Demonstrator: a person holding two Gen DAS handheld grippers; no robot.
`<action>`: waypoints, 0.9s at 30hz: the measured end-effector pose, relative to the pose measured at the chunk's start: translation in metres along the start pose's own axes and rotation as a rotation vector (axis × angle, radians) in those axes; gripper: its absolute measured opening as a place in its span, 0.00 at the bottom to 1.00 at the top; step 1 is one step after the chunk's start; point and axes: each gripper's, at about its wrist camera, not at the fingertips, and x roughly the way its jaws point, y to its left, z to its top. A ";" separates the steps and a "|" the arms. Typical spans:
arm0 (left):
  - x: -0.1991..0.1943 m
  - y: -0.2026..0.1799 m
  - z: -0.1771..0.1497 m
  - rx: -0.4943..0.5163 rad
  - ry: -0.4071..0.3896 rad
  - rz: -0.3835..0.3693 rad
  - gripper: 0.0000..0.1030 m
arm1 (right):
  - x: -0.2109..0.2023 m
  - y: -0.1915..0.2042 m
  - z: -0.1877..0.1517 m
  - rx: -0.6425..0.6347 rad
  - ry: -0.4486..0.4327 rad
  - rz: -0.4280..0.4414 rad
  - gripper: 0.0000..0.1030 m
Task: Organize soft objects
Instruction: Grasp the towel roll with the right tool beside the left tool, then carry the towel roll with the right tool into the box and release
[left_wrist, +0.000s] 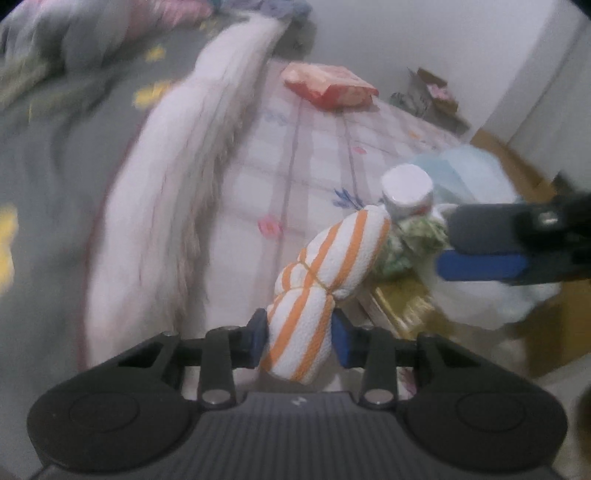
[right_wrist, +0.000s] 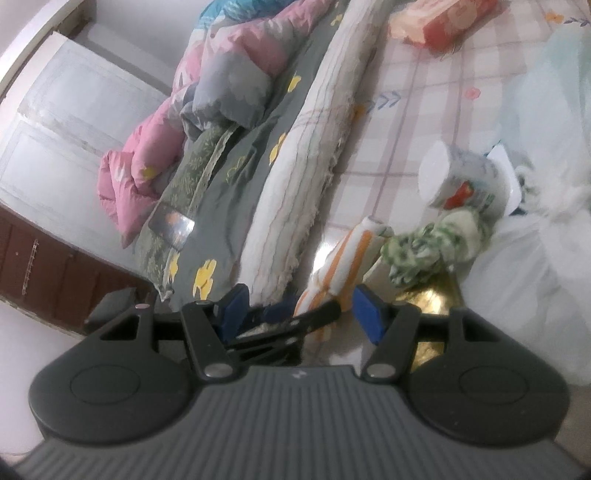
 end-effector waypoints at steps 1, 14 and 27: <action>-0.003 0.004 -0.006 -0.027 -0.006 -0.021 0.36 | 0.003 0.000 -0.002 -0.001 0.009 -0.007 0.60; -0.025 0.011 -0.044 -0.130 0.021 -0.133 0.36 | 0.047 -0.003 -0.037 0.002 0.148 -0.043 0.60; -0.044 -0.004 -0.053 -0.116 -0.014 -0.223 0.35 | 0.053 -0.010 -0.060 0.010 0.152 -0.013 0.39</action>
